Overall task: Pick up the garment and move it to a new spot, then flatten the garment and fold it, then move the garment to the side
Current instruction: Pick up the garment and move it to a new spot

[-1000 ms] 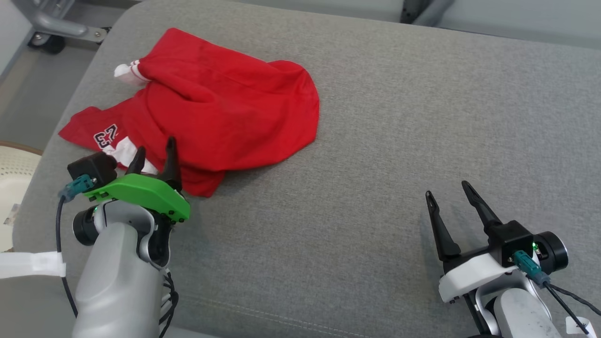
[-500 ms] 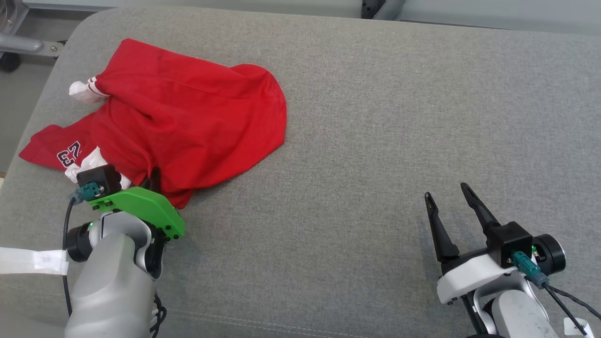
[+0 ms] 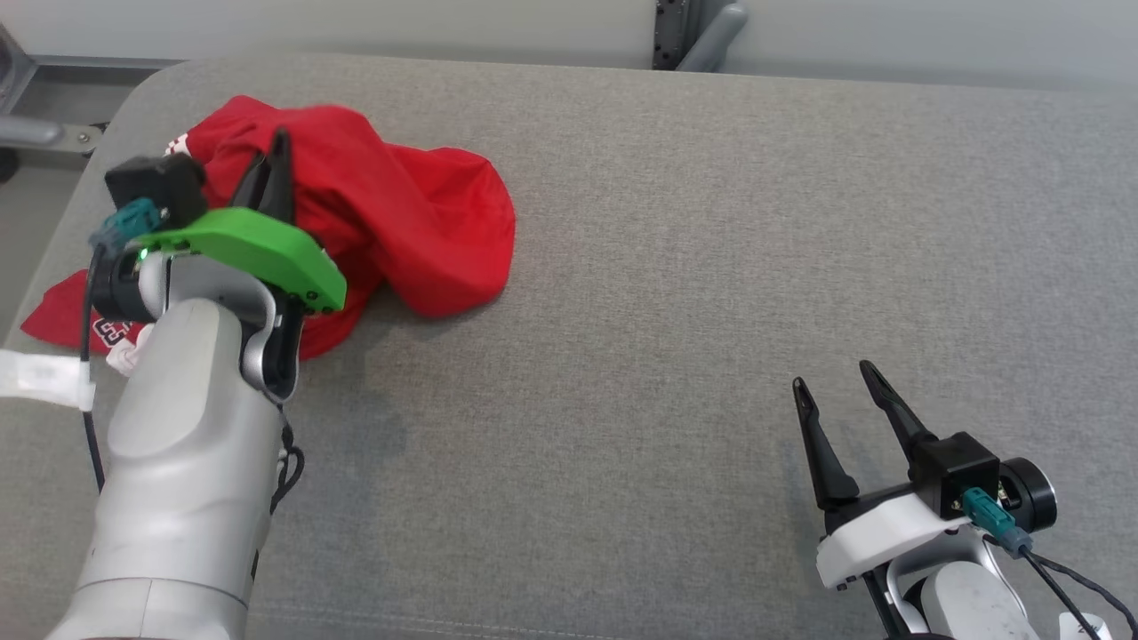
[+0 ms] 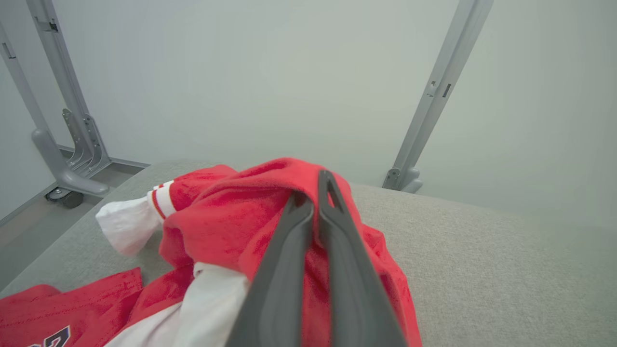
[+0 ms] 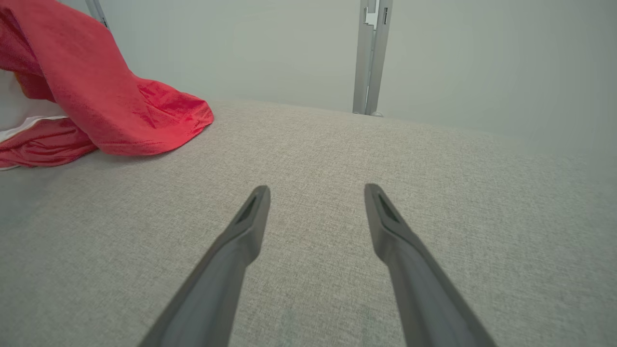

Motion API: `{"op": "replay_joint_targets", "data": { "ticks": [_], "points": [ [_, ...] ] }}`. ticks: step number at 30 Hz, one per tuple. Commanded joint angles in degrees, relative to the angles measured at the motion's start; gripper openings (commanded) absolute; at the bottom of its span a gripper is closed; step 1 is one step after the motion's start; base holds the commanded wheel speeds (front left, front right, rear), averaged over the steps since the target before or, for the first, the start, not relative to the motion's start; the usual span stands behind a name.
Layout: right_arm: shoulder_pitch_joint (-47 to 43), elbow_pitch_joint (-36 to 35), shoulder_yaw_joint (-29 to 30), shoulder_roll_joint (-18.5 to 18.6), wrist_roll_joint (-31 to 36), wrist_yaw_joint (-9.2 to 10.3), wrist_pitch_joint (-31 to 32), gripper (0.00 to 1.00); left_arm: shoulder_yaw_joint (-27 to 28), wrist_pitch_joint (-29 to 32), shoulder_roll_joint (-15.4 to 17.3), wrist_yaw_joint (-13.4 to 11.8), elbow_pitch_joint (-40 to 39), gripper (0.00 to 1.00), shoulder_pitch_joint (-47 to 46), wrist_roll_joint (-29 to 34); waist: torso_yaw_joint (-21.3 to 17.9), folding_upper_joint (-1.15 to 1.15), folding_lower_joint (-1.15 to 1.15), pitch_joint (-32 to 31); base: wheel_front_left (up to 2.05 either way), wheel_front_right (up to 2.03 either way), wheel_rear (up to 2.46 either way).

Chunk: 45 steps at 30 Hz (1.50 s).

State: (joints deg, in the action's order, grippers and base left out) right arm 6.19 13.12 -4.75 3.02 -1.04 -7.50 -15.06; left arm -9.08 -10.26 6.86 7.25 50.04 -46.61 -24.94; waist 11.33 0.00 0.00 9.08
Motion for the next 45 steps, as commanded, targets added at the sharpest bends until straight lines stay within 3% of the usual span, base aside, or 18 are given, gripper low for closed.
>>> {"op": "replay_joint_targets", "data": {
  "ticks": [1, 12, 18, 25, 30, 37, 45],
  "points": [
    [-0.29, -0.15, 0.07, 0.11, -0.6, 0.02, -0.2, 1.0, -0.61, 0.36, -0.14, 0.22, -1.15, 0.0, -1.03, 0.3, -1.96, 0.0, 0.0, -0.59, 0.0, 0.0, 0.0],
    [-0.25, -1.15, -0.56, -0.07, -4.54, 0.02, -0.2, 1.0, -13.0, 9.87, -2.46, 0.31, -25.09, 0.0, -2.89, 1.0, -13.9, 0.0, 0.0, -0.32, 0.0, 0.0, 0.0],
    [1.09, -1.48, -1.06, -0.09, -6.57, 0.02, -0.2, 1.0, -17.29, 14.36, -3.45, -1.36, -31.47, 0.0, -1.82, 0.26, -21.25, 0.0, 0.0, 1.57, 0.0, 0.0, 0.0],
    [1.24, -1.48, -1.78, -0.1, -9.1, 0.02, -0.2, 1.0, -22.65, 14.17, -3.69, -3.09, -24.05, 0.0, 1.17, 0.54, -27.97, 0.0, 0.0, 3.31, 0.0, 0.0, 0.0],
    [-0.01, -1.54, -1.14, -0.12, -9.79, 0.02, -0.2, 1.0, -23.36, 12.41, -1.96, -4.1, -14.43, 0.0, 3.85, 1.6, -29.63, 0.0, 0.0, 3.53, 0.0, 0.0, 0.0],
    [-0.48, -1.54, -0.19, -0.11, -8.62, 0.01, -0.2, 1.0, -22.66, 7.78, -1.28, -4.28, -2.93, 0.0, 4.93, 0.83, -27.77, 0.0, 0.0, 3.15, 0.0, 0.0, 0.0],
    [-0.69, -1.18, 0.14, -0.06, -6.59, 0.02, -0.2, 1.0, -22.05, 3.75, -2.55, -3.32, 3.75, 0.0, 5.46, -1.68, -22.75, 0.0, 0.0, 0.92, 0.0, 0.0, 0.0]
  ]
}}
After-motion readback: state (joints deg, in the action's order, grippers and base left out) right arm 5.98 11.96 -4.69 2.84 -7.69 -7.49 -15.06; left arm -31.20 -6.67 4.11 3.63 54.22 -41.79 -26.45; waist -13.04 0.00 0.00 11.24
